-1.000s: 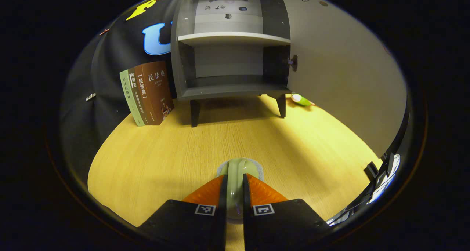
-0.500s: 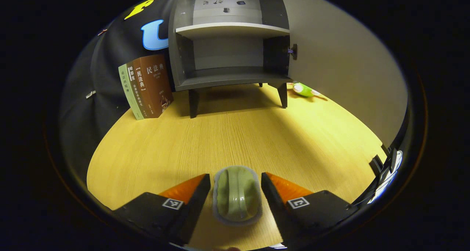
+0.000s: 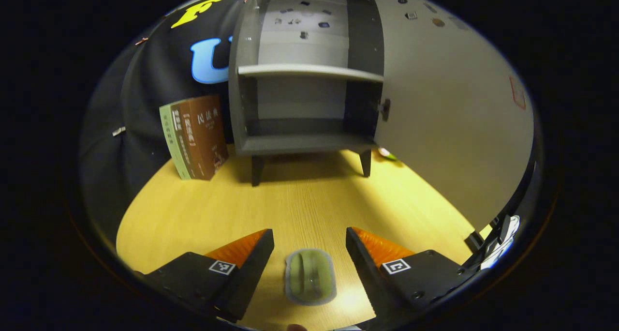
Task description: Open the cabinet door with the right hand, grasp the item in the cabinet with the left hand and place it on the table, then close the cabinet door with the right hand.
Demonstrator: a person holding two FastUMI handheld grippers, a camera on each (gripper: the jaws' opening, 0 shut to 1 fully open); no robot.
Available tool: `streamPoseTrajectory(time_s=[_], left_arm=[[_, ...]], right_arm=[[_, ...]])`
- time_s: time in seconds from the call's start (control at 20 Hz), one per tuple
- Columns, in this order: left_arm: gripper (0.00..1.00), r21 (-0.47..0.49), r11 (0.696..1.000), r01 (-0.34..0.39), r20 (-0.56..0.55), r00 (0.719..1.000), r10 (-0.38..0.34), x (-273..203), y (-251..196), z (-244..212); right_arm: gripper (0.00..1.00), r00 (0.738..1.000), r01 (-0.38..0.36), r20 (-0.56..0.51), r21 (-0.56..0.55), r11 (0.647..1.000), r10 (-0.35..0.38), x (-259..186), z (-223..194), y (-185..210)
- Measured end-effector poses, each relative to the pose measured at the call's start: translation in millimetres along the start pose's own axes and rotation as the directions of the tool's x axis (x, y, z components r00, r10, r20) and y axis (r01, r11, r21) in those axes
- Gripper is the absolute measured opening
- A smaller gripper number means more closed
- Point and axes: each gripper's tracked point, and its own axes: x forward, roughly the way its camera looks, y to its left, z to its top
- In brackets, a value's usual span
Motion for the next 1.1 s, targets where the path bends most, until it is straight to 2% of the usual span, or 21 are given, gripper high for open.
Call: streamPoseTrajectory(time_s=[0.1, 0.3, 0.45, 0.6, 0.65, 0.7, 0.75, 0.85, 0.9, 0.95, 1.05, 1.1], left_arm=[[0.94, -0.008, 1.000, -0.003, 0.046, 0.999, 0.004, -15, 13, 30], [0.94, -0.027, 0.997, -0.070, 0.122, 0.990, 0.073, -52, 58, 90], [0.94, -0.049, 0.991, -0.127, 0.201, 0.970, 0.135, -87, 95, 138], [0.94, -0.080, 0.985, -0.152, 0.278, 0.946, 0.169, -127, 121, 182], [0.94, -0.086, 0.983, -0.162, 0.292, 0.939, 0.180, -140, 130, 194], [0.94, -0.091, 0.981, -0.173, 0.308, 0.932, 0.193, -153, 139, 206], [0.94, -0.091, 0.980, -0.180, 0.328, 0.923, 0.200, -166, 145, 218], [0.94, -0.085, 0.980, -0.182, 0.368, 0.908, 0.201, -190, 154, 241], [0.94, -0.087, 0.980, -0.179, 0.381, 0.903, 0.199, -202, 157, 249], [0.93, -0.087, 0.981, -0.174, 0.393, 0.899, 0.194, -212, 160, 256], [0.94, -0.080, 0.981, -0.177, 0.418, 0.887, 0.194, -226, 167, 266], [0.94, -0.072, 0.980, -0.186, 0.428, 0.882, 0.199, -230, 172, 268]], right_arm=[[0.98, 1.000, 0.000, -0.002, 0.003, 1.000, 0.000, 0, 0, 1], [0.98, 1.000, 0.013, 0.005, 0.003, 1.000, -0.013, -1, 3, 3], [0.98, 1.000, 0.023, 0.007, 0.001, 1.000, -0.023, -2, 5, 4], [1.00, 0.999, 0.040, 0.020, -0.004, 0.999, -0.040, -5, 10, 7], [0.97, 0.998, 0.050, 0.025, -0.011, 0.999, -0.050, -6, 11, 7], [1.00, 0.998, 0.058, 0.025, -0.015, 0.998, -0.058, -7, 12, 7], [0.96, 0.998, 0.065, 0.024, -0.018, 0.998, -0.064, -9, 12, 8], [0.96, 0.997, 0.079, 0.025, -0.019, 0.997, -0.079, -14, 13, 8], [1.00, 0.996, 0.090, 0.021, -0.016, 0.996, -0.090, -17, 13, 9], [0.96, 0.995, 0.100, 0.012, -0.013, 0.995, -0.099, -17, 11, 9], [0.96, 0.993, 0.119, -0.001, -0.005, 0.993, -0.119, -21, 8, 9], [0.92, 0.991, 0.133, -0.007, -0.005, 0.991, -0.133, -22, 8, 8]])
